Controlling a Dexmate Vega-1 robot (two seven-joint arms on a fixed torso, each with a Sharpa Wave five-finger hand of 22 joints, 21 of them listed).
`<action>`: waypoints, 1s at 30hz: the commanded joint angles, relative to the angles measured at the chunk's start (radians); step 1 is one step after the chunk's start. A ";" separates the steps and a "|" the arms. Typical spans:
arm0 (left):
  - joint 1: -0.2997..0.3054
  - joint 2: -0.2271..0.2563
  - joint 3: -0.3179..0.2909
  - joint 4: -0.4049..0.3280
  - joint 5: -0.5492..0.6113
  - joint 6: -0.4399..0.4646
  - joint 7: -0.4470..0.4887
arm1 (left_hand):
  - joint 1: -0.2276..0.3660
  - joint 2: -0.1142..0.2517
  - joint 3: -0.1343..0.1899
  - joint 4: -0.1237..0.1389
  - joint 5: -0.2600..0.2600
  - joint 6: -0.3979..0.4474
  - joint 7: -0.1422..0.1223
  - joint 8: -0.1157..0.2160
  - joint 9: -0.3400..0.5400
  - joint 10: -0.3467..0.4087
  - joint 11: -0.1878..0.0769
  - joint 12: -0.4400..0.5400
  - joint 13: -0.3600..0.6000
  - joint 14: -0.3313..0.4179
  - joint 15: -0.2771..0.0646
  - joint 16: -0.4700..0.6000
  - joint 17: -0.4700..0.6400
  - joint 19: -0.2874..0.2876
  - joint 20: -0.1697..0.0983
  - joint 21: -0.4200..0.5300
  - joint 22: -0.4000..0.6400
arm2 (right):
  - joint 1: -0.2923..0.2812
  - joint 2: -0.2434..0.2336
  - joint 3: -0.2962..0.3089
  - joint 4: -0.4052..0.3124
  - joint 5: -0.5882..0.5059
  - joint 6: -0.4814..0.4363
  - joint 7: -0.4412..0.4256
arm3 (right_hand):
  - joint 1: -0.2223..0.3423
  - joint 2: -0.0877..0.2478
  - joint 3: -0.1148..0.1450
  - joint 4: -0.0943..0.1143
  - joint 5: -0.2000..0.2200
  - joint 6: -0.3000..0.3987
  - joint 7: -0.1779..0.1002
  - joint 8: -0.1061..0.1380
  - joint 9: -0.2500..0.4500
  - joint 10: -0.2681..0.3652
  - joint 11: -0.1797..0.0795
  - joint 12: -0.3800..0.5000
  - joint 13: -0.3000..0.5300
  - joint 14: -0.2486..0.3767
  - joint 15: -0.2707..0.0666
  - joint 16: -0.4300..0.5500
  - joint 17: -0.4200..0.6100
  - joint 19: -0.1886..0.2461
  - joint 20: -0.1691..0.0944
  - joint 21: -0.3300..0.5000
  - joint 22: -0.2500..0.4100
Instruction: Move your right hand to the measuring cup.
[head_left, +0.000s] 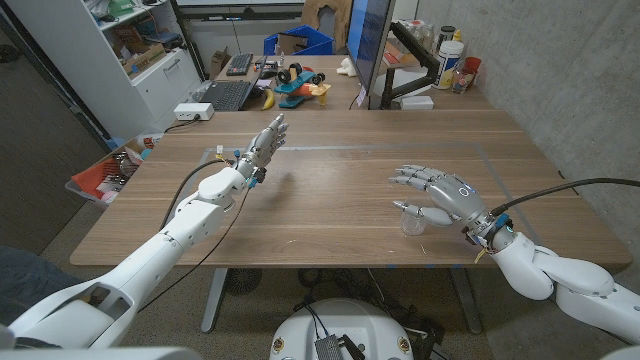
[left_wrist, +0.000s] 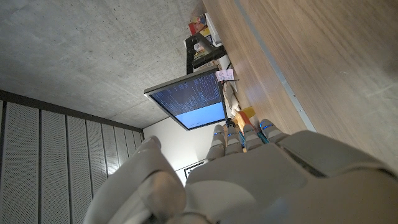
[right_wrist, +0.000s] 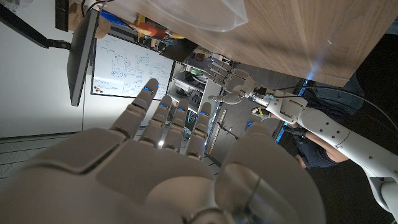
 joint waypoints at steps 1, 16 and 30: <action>-0.001 -0.002 0.003 0.003 0.000 0.006 0.000 | -0.006 0.005 -0.002 0.001 0.006 0.005 0.003 0.000 0.004 0.004 -0.002 0.006 -0.001 -0.002 -0.005 0.004 0.001 -0.004 0.001 -0.005 0.003 | 0.019 -0.019 -0.031 0.005 0.008 -0.016 0.021 | 0.009 0.003 0.005 -0.002 0.002 0.005 -0.002 -0.003 0.001 0.003 -0.001 0.001 0.002 -0.011 -0.009 -0.002 0.002 -0.006 0.000 -0.001 0.004; 0.001 -0.006 0.006 0.001 0.002 0.010 0.006 | -0.006 0.006 -0.004 -0.001 0.006 0.007 0.006 0.000 0.004 0.005 -0.002 0.006 -0.001 -0.004 -0.005 0.004 0.001 -0.004 0.001 -0.011 0.003 | 0.044 -0.034 -0.061 0.011 0.014 -0.040 0.051 | 0.008 0.009 0.007 -0.002 0.001 0.014 0.003 0.000 0.001 0.001 0.002 0.003 0.002 -0.014 -0.005 -0.001 0.002 -0.011 0.002 -0.002 0.004; 0.011 -0.009 0.011 -0.002 0.003 0.004 0.006 | -0.007 0.007 -0.005 -0.002 0.007 0.007 0.004 -0.001 0.004 0.004 -0.002 0.006 -0.002 -0.005 -0.003 0.004 0.001 -0.004 0.002 -0.017 0.003 | 0.061 -0.051 -0.082 0.004 0.014 -0.062 0.073 | 0.008 0.015 0.009 -0.001 -0.001 0.019 0.005 0.001 0.001 0.005 0.004 0.005 0.002 -0.010 -0.002 0.002 0.003 -0.013 0.004 -0.002 0.004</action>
